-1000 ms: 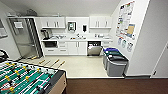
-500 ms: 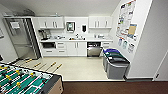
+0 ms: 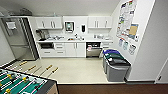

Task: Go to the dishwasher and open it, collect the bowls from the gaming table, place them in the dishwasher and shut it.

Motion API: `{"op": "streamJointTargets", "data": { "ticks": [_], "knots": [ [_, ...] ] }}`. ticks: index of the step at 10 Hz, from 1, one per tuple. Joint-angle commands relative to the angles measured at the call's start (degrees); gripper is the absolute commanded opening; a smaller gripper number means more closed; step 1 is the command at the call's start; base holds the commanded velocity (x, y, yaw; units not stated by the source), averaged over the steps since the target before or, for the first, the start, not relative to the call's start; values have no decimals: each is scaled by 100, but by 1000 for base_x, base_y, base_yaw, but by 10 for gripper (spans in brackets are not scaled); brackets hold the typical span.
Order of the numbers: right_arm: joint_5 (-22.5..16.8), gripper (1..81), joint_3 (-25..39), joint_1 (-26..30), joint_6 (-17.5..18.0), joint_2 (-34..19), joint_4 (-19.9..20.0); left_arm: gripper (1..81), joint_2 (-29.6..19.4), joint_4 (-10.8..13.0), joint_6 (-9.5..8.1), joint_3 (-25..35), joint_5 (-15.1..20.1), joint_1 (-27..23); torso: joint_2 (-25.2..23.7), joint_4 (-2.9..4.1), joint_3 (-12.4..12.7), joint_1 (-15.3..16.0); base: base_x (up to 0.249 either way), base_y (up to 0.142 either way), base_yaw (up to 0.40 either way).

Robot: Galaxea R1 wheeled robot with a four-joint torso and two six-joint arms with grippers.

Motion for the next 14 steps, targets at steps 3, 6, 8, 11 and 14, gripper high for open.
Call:
{"op": "streamJointTargets", "data": {
  "ticks": [3, 6, 8, 11, 14],
  "knots": [
    [-339, 10, 11, 207, -11, -153, -45, 10, -146, 65, 40, -8, 256, -205, 0, 0, 0, 0, 194, -20, 0],
    [-339, 10, 2, 216, -11, -136, -45, 10, -146, 65, 40, -8, 256, -214, 0, 0, 0, 0, 194, 0, 0],
    [-339, 10, 2, 225, -11, -136, -45, 10, -155, 65, 40, -8, 256, -214, 0, 0, 0, -2, 194, 0, 0],
    [-339, 10, -7, 225, -11, -127, -45, 10, -129, 65, 40, -8, 256, -214, 0, 0, 0, 0, 194, -45, 0],
    [-339, 10, -24, 207, -11, -127, -45, 10, -120, 65, 40, -8, 256, -214, 0, 0, 0, 0, 194, -76, 0]
  ]
}}
